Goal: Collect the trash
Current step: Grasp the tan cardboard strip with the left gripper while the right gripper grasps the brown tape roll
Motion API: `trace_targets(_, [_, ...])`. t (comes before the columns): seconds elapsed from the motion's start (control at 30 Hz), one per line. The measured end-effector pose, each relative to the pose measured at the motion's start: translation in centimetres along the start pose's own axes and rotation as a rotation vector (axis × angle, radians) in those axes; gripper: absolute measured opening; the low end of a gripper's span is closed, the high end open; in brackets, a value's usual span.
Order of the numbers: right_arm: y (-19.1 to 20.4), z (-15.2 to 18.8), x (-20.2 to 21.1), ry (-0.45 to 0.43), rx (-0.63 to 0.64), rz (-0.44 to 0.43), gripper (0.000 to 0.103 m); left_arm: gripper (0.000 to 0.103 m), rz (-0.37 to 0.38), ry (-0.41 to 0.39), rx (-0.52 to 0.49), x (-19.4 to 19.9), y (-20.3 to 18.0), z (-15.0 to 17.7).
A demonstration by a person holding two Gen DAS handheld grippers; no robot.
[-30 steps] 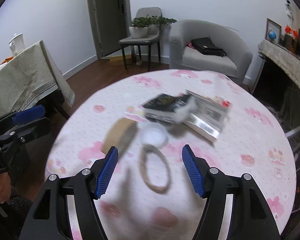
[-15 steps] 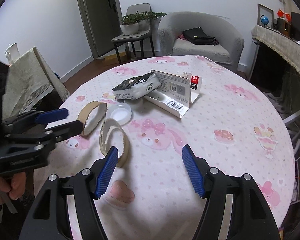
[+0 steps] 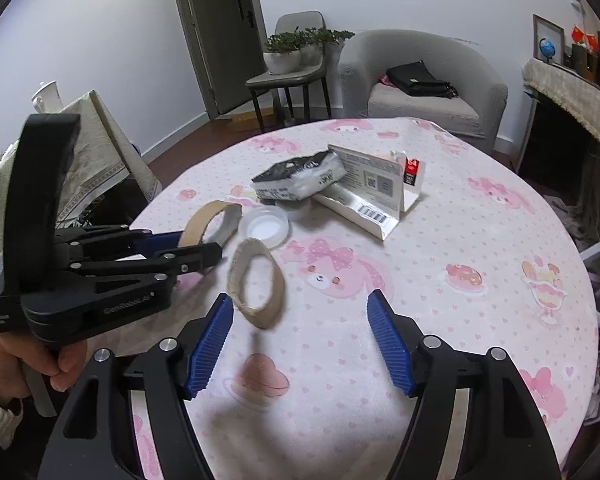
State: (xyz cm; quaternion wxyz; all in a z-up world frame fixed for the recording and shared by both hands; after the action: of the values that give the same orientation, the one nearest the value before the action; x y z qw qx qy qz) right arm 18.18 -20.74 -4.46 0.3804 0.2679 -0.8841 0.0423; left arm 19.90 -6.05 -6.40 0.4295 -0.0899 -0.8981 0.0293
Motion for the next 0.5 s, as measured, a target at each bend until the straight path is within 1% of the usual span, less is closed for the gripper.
trace_targets(0.2, [0.9,0.0,-0.7,0.030,0.025,0.008,0.072,0.025,0.016,-0.012,0.027,0.5,0.6,-0.1])
trace_targets(0.43, [2.2,-0.3,-2.2,0.074,0.062,0.021,0.072,0.025,0.010,-0.026,0.044,1.2,1.5,0.0])
trace_targets(0.5, [2.6,-0.4,-2.8,0.086,0.072,0.030,0.068,0.025,0.017,-0.031,0.050,1.6,1.8,0.0])
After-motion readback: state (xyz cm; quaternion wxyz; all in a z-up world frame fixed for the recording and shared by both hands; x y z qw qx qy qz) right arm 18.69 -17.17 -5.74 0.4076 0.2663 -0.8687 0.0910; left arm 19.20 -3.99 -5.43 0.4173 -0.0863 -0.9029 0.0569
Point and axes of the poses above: each gripper's, at about its wrist camera, not at the fingertips, and x roughly against the way its jaws point, y to its left, z to its underside, the point moved 3 cm from there along -x, roughly the way its jaws point, and after that the axes turned 2 degrees about x, right-handed, at the moved point
